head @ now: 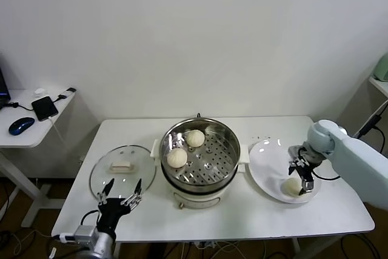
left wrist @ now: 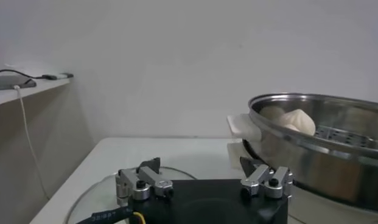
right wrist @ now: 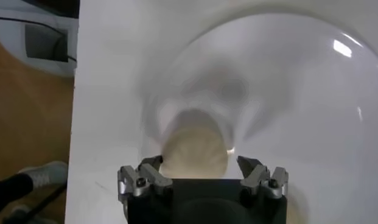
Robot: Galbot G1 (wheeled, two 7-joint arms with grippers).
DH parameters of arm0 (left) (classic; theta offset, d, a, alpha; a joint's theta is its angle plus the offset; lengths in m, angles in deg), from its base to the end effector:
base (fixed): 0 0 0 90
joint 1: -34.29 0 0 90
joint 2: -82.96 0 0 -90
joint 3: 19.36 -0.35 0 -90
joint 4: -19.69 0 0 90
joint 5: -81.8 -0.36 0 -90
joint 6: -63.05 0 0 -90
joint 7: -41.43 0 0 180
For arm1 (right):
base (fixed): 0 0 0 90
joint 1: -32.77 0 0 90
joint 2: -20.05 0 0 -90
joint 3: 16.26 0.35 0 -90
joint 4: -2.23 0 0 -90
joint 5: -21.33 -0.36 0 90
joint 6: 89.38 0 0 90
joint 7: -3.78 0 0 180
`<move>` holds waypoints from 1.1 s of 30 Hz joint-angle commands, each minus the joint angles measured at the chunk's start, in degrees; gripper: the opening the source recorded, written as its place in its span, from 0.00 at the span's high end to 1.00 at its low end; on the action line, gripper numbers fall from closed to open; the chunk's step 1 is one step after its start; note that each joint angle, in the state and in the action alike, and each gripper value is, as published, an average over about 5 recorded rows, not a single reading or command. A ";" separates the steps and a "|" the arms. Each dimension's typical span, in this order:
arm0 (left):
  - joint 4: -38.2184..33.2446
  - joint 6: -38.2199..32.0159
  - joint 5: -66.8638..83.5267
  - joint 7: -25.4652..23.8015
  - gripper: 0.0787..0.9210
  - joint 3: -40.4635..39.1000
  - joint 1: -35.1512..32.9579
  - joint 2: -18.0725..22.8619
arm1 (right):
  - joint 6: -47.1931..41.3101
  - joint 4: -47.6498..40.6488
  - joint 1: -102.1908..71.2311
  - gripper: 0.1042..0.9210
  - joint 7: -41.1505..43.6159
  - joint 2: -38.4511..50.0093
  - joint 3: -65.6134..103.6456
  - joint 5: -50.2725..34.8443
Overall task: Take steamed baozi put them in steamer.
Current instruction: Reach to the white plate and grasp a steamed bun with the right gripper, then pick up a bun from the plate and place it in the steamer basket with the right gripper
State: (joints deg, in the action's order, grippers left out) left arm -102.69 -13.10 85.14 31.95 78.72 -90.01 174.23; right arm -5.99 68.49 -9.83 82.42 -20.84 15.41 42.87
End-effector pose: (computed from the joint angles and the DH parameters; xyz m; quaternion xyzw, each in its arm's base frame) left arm 0.1596 0.0392 -0.3002 -0.0169 -0.9906 0.0187 0.1347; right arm 0.5117 -0.1906 -0.2355 0.5307 -0.4696 0.5147 0.4826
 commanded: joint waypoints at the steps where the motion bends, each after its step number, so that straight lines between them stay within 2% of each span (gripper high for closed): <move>1: 0.34 0.04 -0.01 -0.01 0.12 -0.05 0.12 0.00 | 0.27 -1.36 -0.81 0.12 -0.32 -0.66 0.62 0.78; 14: 0.70 0.14 -0.07 -0.03 0.12 -0.10 0.50 -0.01 | 0.11 -2.12 -0.87 0.13 -0.13 -1.20 0.68 1.08; 25: 0.86 0.08 -0.21 0.03 0.12 -0.34 0.58 0.03 | -0.11 -1.90 -0.39 0.41 -0.06 -0.88 1.15 0.57; 33: 0.90 0.15 -0.91 0.16 0.12 -1.08 1.35 0.14 | -1.28 0.13 5.08 0.47 0.40 0.89 -0.72 -2.83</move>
State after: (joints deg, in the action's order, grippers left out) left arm -101.81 -12.98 84.48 32.08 77.75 -88.80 174.30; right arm -7.05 67.91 -7.86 82.68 -20.42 15.45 41.67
